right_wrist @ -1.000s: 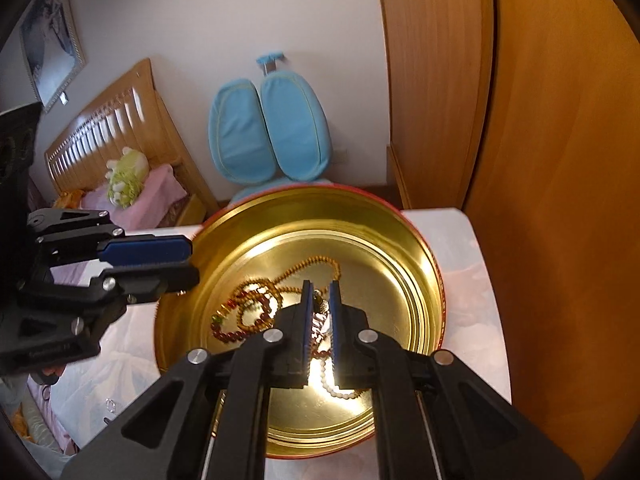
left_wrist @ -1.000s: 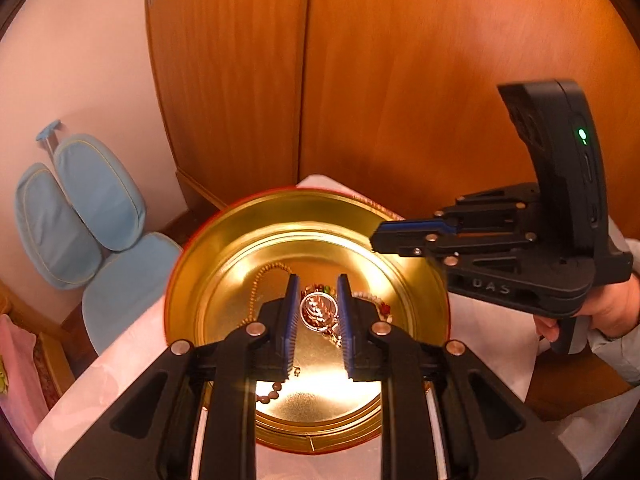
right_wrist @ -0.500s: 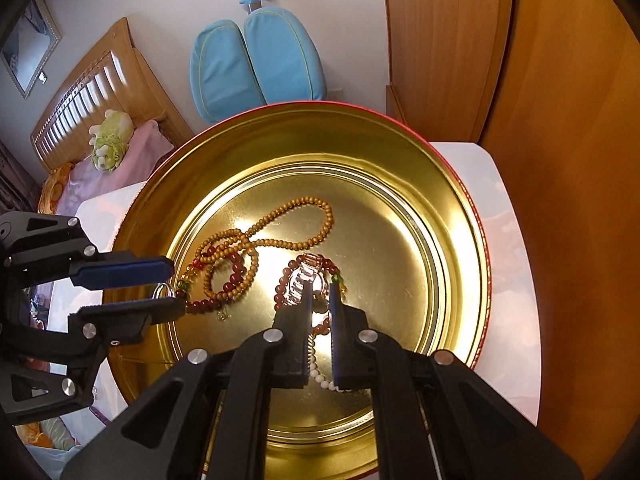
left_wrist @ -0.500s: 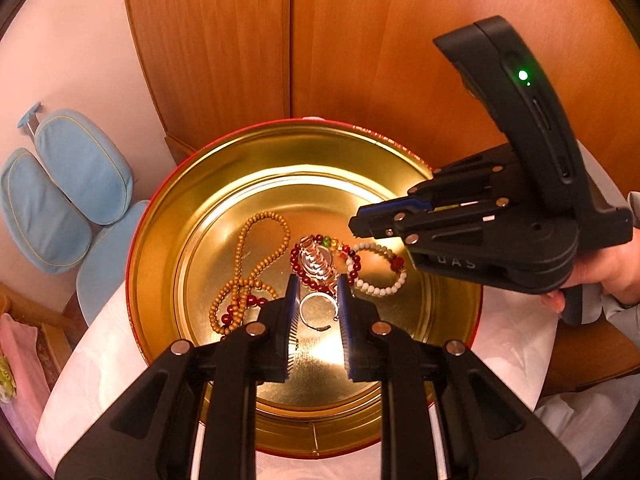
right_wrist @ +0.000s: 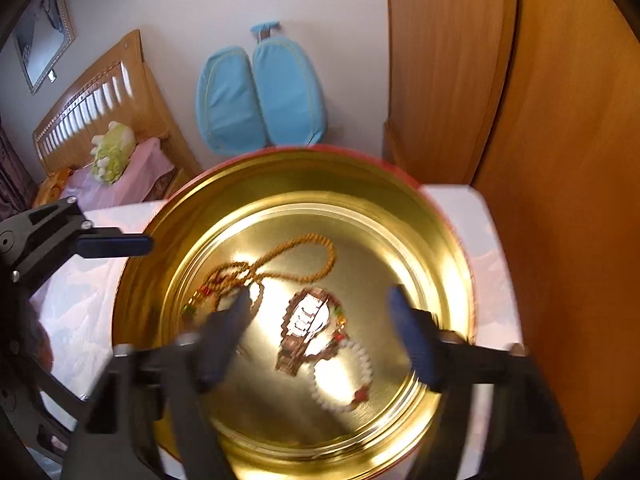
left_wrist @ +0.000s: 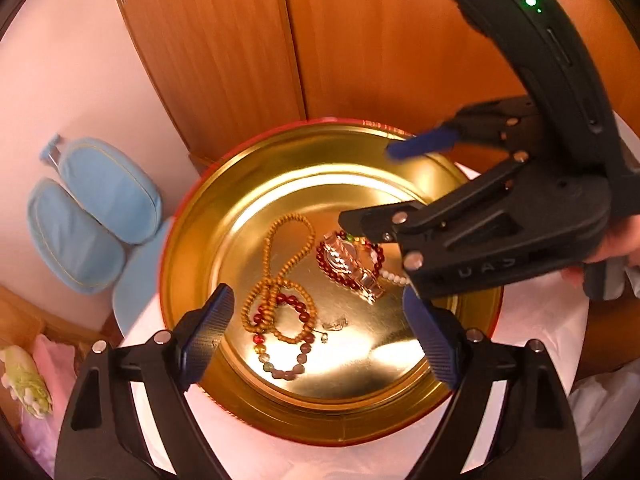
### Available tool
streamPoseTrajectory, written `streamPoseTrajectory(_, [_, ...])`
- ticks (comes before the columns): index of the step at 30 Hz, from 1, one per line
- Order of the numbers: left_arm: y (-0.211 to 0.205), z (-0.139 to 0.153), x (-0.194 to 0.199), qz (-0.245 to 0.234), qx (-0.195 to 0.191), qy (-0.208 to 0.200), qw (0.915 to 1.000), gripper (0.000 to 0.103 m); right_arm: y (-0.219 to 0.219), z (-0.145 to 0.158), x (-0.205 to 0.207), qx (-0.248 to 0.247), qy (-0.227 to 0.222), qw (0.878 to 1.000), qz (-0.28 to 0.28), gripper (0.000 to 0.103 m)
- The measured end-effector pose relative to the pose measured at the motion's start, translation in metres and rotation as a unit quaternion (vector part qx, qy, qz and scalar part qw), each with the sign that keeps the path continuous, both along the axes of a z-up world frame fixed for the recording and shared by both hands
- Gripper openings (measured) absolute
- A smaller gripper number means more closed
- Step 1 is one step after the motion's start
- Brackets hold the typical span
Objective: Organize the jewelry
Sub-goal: 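Open the right tool into the tin while the left tool releases the hoop, then withdraw both open tools toward the purple lipstick and silver hoop earring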
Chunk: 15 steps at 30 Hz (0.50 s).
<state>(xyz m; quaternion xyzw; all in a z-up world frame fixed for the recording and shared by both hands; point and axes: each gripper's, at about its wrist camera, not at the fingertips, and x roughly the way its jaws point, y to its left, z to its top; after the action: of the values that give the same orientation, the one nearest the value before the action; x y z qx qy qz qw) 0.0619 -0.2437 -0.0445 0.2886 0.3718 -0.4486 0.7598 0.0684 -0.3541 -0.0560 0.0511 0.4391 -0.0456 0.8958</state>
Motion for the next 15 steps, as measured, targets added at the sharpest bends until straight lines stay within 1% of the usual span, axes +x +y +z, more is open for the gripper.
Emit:
streamPoseTrajectory(1, [0.002, 0.000, 0.000, 0.002, -0.001, 0.003, 1.0000, 0.084, -0.001, 0.001, 0.000, -0.007, -0.002, 1.000, -0.004, 0.093])
streamPoseTrajectory(4, [0.006, 0.000, 0.001, 0.015, 0.000, 0.009, 0.9998, 0.084, -0.006, -0.001, 0.000, 0.010, 0.001, 1.000, -0.005, 0.093])
streamPoseTrajectory(11, [0.013, 0.007, 0.002, 0.024, -0.016, 0.016, 0.9994, 0.084, -0.009, -0.003, -0.003, 0.034, 0.010, 0.999, -0.009, 0.093])
streamPoseTrajectory(13, [0.015, 0.009, 0.000, 0.024, -0.017, 0.018, 0.9994, 0.084, -0.007, 0.003, -0.008, 0.047, -0.005, 0.999, -0.007, 0.093])
streamPoseTrajectory(15, [0.020, 0.009, 0.000, 0.027, -0.021, 0.023, 0.9992, 0.084, -0.006, 0.012, -0.014, 0.063, -0.031, 0.998, -0.003, 0.093])
